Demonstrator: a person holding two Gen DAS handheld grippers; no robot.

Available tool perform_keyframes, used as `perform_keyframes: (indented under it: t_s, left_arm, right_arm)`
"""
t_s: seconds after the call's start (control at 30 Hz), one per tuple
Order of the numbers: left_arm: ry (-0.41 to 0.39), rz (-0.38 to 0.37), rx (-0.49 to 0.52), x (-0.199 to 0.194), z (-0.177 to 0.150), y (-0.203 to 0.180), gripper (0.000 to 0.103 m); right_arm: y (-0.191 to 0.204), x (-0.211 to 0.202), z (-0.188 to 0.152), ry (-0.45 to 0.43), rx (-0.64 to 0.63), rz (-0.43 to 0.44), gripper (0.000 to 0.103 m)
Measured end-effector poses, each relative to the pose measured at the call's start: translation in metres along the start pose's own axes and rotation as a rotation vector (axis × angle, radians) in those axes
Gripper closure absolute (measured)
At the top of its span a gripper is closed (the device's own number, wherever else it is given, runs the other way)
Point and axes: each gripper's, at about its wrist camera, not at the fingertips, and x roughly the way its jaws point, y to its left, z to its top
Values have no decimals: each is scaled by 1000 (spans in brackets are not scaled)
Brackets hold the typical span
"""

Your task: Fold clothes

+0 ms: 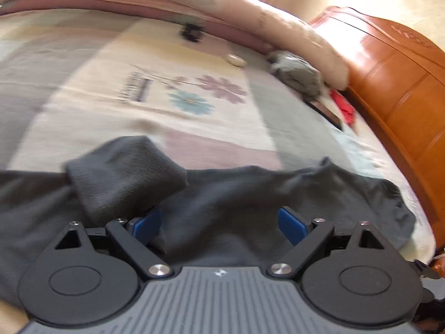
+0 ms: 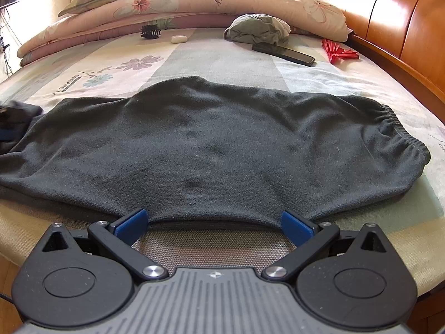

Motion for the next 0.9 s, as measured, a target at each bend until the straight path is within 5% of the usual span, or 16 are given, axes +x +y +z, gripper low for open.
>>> perform_keyframes:
  t_s: [0.23, 0.7, 0.9]
  left_arm:
    - [-41, 201, -111, -49, -3, 68, 12]
    - [12, -41, -241, -41, -21, 92, 12]
    - [-42, -93, -304, -35, -18, 107, 12]
  right_arm:
    - [2, 1, 3, 20, 2, -9, 0]
    - [5, 1, 10, 67, 27, -25, 0]
    - [9, -2, 15, 87, 45, 17, 0]
